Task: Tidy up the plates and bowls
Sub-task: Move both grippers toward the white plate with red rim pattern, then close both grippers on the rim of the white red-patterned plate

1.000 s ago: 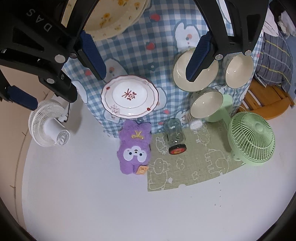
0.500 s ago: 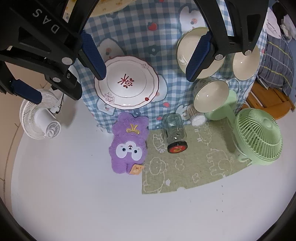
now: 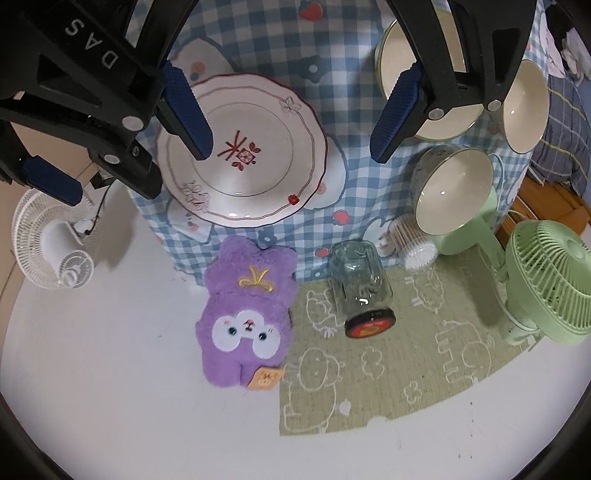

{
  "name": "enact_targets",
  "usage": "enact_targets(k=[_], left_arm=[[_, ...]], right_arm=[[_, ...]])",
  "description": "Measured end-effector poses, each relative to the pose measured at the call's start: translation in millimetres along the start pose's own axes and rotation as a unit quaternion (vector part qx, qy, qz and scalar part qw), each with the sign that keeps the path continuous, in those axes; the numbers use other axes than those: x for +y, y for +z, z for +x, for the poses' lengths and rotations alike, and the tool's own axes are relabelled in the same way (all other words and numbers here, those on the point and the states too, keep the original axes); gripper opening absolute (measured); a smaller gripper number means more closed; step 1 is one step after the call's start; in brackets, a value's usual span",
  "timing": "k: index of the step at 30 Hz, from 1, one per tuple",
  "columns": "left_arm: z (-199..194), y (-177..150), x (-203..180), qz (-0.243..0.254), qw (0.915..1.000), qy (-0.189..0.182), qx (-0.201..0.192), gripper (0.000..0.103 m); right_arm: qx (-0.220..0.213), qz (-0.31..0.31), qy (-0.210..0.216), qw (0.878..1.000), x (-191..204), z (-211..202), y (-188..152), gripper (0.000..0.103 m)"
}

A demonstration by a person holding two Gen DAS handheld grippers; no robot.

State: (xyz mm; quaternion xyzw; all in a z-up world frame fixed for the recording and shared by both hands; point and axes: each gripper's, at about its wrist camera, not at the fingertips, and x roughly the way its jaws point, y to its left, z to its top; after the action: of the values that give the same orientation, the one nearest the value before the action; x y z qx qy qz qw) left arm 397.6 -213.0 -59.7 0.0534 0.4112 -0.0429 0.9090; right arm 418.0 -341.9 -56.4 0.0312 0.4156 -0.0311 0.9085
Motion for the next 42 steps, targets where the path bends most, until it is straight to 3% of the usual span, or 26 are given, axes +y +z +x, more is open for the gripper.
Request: enact_targets(k=[8,15,17,20,23,32,42], left_arm=[[45,-6,2,0.002,0.9993,0.006,0.037,0.087],[73,-13,6,-0.015,0.9971,0.0,0.075,0.075],[76,-15,7,-0.016,0.9967,0.001,0.079,0.07],[80,-16,9,-0.024,0.9959,-0.008,0.087,0.061],[80,-12,19,-0.057,0.995,-0.013,0.081,0.054],[89,-11,12,-0.035,0.9957,0.007,0.085,0.045],[105,-11,13,-0.029,0.9945,0.028,0.096,0.036]], right_arm=[[0.02,-0.003,0.0,1.0,-3,44,-7,0.079],[0.04,0.003,-0.011,0.999,-13,71,-17,0.077],[0.047,0.001,-0.01,0.999,-15,76,-19,0.068],[0.055,0.001,-0.01,0.998,-17,82,-22,0.062],[0.079,-0.012,-0.012,0.997,-15,93,-28,0.049],[0.097,-0.001,-0.004,0.995,-19,106,-35,0.045],[0.102,-0.01,0.007,0.995,-13,111,-32,0.032]])
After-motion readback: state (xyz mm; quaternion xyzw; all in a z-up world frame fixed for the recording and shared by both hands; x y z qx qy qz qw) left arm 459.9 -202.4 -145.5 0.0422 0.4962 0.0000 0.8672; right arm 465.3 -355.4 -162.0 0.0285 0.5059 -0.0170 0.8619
